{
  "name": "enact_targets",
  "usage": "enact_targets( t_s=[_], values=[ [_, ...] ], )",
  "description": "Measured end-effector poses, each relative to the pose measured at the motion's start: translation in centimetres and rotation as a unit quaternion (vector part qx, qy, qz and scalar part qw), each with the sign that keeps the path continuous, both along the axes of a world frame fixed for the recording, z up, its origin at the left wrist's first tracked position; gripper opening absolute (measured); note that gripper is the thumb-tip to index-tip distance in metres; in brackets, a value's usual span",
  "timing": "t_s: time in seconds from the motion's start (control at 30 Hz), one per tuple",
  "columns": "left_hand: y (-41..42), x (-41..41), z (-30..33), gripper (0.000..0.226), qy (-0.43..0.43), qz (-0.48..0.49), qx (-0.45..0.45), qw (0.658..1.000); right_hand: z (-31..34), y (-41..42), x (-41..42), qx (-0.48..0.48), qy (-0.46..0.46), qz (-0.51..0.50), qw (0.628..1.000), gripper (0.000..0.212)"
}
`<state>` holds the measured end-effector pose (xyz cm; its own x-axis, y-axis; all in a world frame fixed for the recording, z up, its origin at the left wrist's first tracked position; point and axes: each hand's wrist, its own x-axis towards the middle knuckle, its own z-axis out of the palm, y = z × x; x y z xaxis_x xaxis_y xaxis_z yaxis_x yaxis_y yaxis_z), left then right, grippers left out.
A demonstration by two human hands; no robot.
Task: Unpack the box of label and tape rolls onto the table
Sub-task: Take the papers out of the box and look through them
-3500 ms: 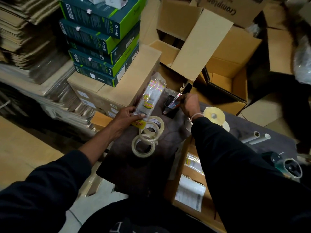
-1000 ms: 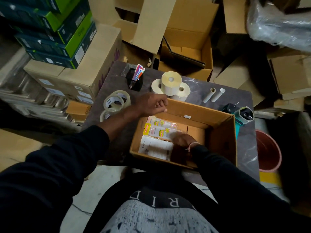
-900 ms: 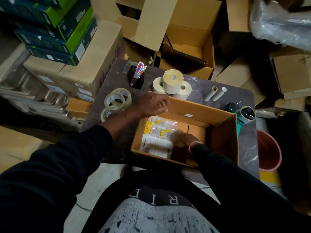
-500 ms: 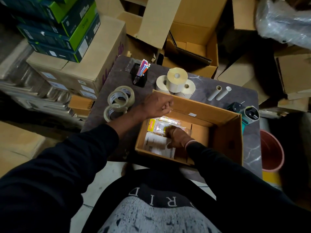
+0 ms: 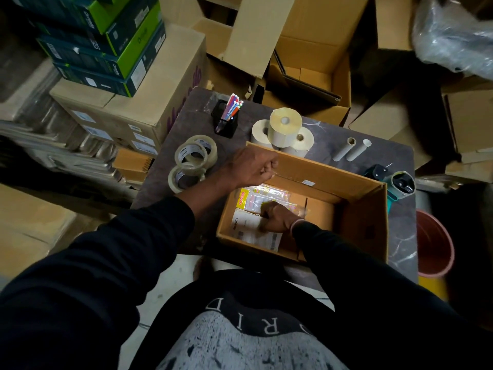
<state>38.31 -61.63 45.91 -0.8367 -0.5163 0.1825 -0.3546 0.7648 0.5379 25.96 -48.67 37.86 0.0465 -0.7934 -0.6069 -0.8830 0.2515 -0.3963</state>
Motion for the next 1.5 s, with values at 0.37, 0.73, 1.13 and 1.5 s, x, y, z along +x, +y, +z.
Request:
enact_targets(
  t_s=[0.37,0.73,1.13,1.5],
  values=[
    [0.4,-0.1,0.4,0.011,0.049,0.007,0.018,0.999,3.1,1.0,-3.5,0.023,-0.070,-0.107,0.992,0.041],
    [0.9,0.4,2.8,0.028,0.214,0.143,0.274,0.927,13.3,4.6,-10.6,-0.098,-0.366,-0.315,0.870,0.025],
    [1.8,-0.4,4.6,0.035,0.199,0.156,0.419,0.872,14.5,0.8,-5.4,-0.274,-0.394,-0.409,0.776,0.023],
    [0.0,0.4,4.5,0.043,0.213,0.164,0.485,0.833,15.0,-0.6,-3.9,-0.350,-0.308,-0.479,0.744,0.024]
  ],
)
